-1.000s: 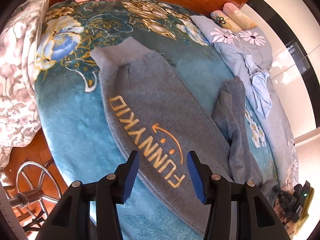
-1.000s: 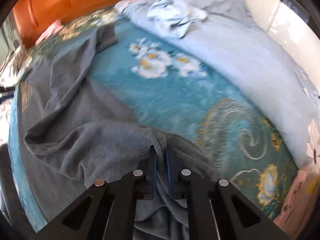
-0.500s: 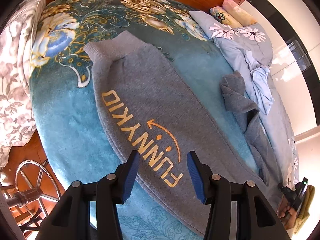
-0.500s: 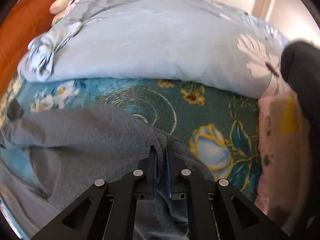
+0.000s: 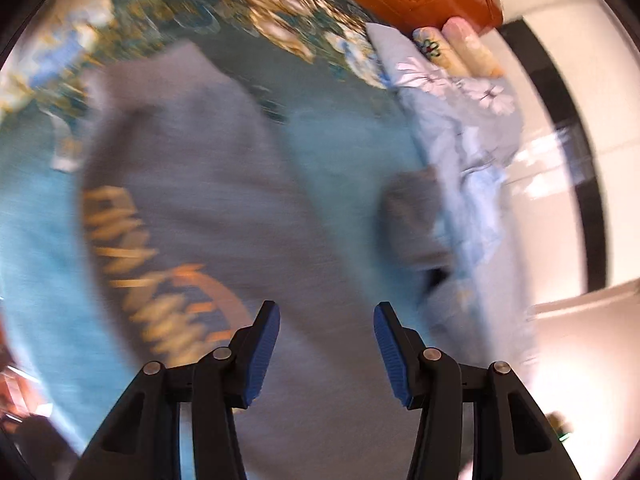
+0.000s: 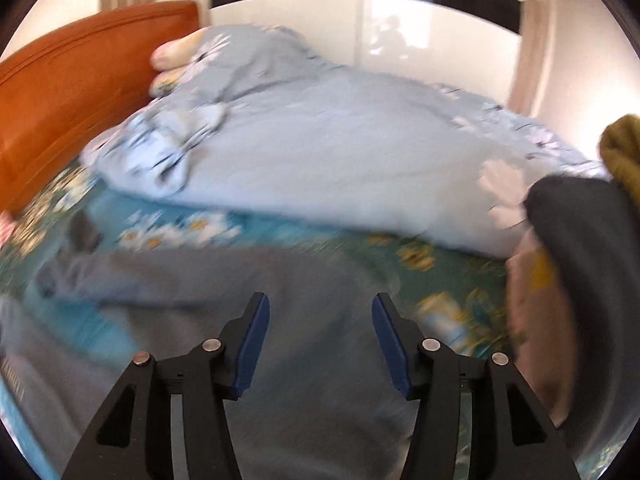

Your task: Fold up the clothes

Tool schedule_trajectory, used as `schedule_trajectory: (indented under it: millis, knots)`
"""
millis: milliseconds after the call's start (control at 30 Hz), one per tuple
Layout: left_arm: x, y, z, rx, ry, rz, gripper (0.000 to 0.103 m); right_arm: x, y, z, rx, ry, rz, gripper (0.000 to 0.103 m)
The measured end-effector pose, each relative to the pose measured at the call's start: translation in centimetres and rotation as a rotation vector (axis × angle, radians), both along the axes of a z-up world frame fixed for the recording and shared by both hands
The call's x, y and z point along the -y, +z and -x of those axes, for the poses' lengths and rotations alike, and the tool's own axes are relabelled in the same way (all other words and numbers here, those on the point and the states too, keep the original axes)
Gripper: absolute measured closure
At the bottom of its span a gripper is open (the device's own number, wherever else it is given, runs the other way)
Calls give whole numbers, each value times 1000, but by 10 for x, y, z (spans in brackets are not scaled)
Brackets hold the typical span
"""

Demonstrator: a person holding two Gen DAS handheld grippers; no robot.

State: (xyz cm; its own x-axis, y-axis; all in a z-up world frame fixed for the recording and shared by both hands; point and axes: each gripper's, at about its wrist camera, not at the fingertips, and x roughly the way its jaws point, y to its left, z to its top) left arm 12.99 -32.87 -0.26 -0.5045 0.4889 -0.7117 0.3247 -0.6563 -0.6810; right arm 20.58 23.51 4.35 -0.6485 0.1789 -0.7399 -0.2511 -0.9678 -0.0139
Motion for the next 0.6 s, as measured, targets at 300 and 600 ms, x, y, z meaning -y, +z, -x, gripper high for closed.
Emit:
schedule_trajectory:
  millis: [300,600]
  knots:
    - [-63,-29,73,39,54,-188,44,45,-23,-27,57,129,-1,48]
    - [-72,-47,99,44,130,-166,95,29,-31,-40,108,87,41,48]
